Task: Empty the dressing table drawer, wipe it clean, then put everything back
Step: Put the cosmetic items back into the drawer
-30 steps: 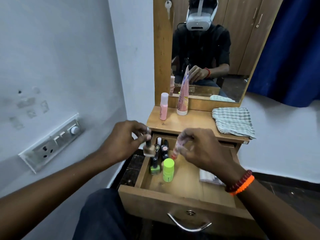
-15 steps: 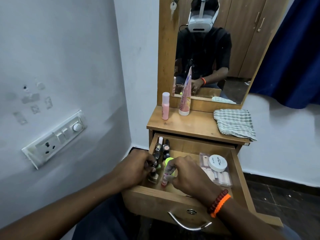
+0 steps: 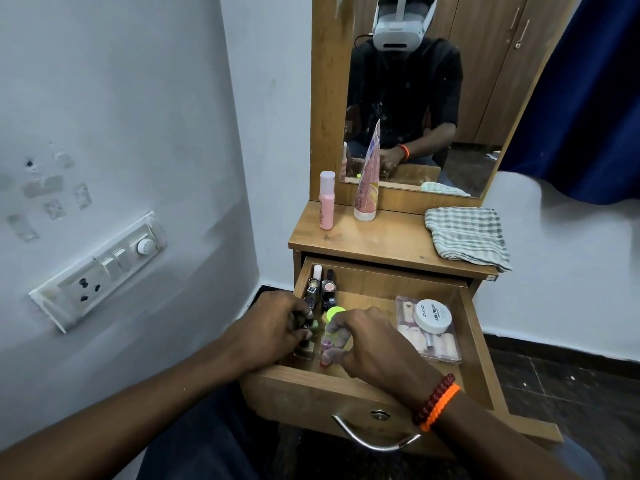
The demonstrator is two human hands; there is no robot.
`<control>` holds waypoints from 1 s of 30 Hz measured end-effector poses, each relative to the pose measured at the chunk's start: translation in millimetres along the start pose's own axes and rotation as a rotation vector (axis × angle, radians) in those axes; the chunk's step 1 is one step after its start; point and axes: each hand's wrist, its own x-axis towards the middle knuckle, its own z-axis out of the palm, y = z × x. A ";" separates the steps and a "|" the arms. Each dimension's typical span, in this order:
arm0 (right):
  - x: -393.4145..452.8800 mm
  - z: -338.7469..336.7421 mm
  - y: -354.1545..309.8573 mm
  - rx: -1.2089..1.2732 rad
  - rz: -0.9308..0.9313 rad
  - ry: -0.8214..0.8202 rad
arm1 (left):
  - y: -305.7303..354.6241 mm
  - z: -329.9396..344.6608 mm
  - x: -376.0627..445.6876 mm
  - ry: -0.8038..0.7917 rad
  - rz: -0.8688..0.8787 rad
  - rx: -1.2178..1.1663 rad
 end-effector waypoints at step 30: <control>188.0 -112.3 1.4 0.009 0.029 0.512 | -17.1 3.6 186.7 0.438 -0.253 -0.304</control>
